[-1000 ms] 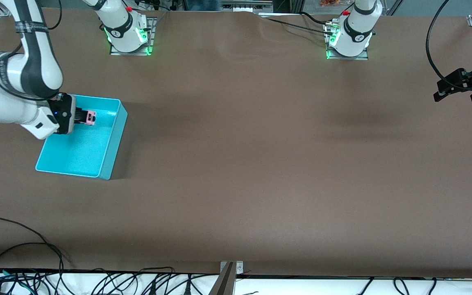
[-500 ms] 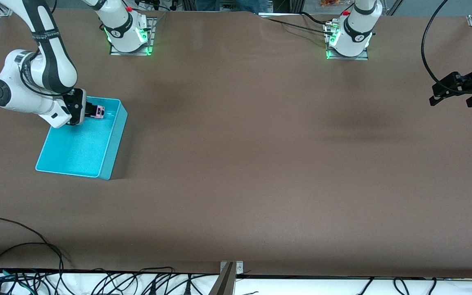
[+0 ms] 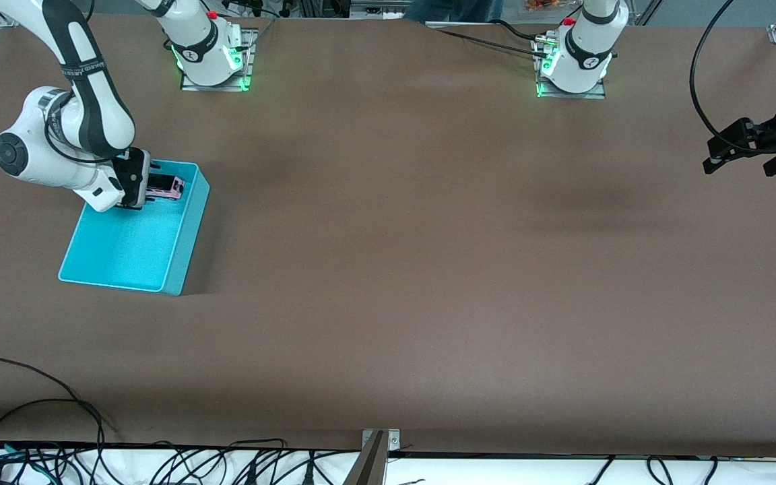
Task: Wind and store pink jeep toy
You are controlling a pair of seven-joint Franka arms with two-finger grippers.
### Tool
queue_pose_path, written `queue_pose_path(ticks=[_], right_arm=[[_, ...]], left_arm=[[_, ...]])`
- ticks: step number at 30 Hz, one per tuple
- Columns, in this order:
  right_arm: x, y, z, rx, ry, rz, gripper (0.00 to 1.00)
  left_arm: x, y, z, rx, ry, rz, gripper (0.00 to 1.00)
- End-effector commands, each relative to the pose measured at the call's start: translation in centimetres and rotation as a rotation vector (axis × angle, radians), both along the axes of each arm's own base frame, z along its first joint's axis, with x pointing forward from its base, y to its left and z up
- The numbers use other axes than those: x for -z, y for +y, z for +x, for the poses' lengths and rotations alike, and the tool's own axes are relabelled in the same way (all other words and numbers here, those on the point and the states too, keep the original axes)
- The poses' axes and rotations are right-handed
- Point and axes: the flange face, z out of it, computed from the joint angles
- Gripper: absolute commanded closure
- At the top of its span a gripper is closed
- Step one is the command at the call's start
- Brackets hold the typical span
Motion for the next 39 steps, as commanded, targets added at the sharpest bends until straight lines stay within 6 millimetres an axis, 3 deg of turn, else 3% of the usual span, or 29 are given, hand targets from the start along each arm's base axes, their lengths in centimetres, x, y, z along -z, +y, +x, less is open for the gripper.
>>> queue_pose_path(ticks=[1, 4, 10, 19, 27, 31, 39], right_arm=[[-1.5, 0.0, 1.3, 0.004, -0.045, 0.019, 0.0], [-3.6, 0.5, 3.3, -0.006, -0.077, 0.018, 0.0], [-10.4, 1.4, 8.3, 0.037, -0.082, 0.021, 0.0], [-19.7, 5.6, 11.8, 0.359, -0.051, -0.071, 0.0], [-27.6, 8.9, 13.4, 0.747, -0.065, -0.216, 0.0], [-30.1, 11.2, 13.6, 0.913, -0.084, -0.282, 0.0], [-34.9, 11.5, 13.1, 1.231, -0.084, -0.324, 0.0]], left_arm=[[-0.2, -0.2, -0.5, 0.013, -0.02, 0.022, 0.0], [-0.2, -0.1, -0.5, 0.012, -0.02, 0.02, 0.0], [-0.2, 0.0, -0.5, 0.01, -0.02, 0.02, 0.0], [-0.2, 0.0, -0.5, 0.01, -0.02, 0.02, 0.0], [-0.2, 0.1, -0.5, 0.008, -0.02, 0.019, 0.0], [-0.2, 0.1, -0.5, 0.008, -0.017, 0.018, 0.0], [-0.2, 0.1, -0.5, 0.007, -0.017, 0.019, 0.0]])
